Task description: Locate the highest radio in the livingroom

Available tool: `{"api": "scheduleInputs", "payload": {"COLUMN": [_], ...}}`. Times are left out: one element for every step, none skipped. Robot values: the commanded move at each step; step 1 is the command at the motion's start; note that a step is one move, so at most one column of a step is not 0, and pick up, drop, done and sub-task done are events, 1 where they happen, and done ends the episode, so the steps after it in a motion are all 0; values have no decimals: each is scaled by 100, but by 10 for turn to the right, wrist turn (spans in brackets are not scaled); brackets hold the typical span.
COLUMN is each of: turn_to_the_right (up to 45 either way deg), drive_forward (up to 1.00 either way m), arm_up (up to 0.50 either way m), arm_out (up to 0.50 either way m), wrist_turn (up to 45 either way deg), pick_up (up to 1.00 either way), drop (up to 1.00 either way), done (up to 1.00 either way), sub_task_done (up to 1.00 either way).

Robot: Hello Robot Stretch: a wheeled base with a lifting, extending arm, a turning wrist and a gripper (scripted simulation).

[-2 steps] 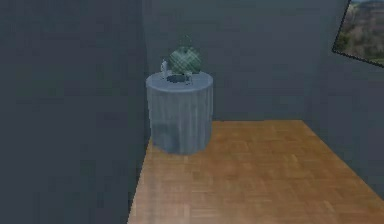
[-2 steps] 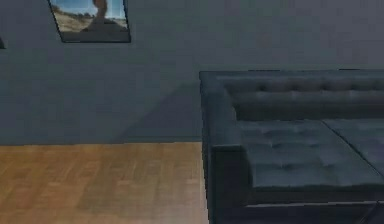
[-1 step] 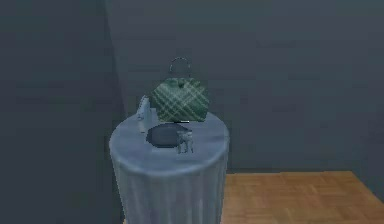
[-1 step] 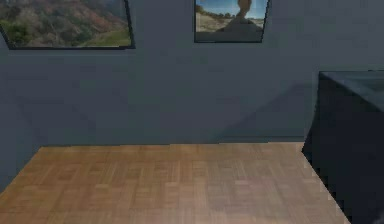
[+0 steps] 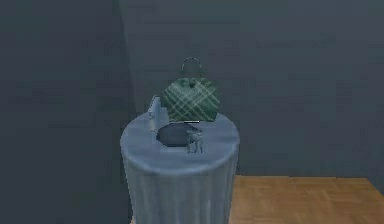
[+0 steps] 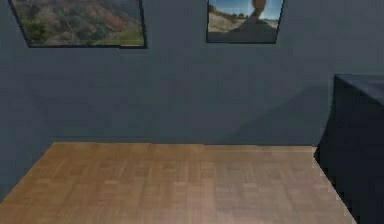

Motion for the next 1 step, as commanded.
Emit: {"api": "scheduleInputs", "payload": {"turn_to_the_right": [0], "drive_forward": [15], "arm_up": [0], "arm_out": [0], "wrist_turn": [0], "pick_up": [0], "drop": [0], "done": [0], "sub_task_done": [0]}}
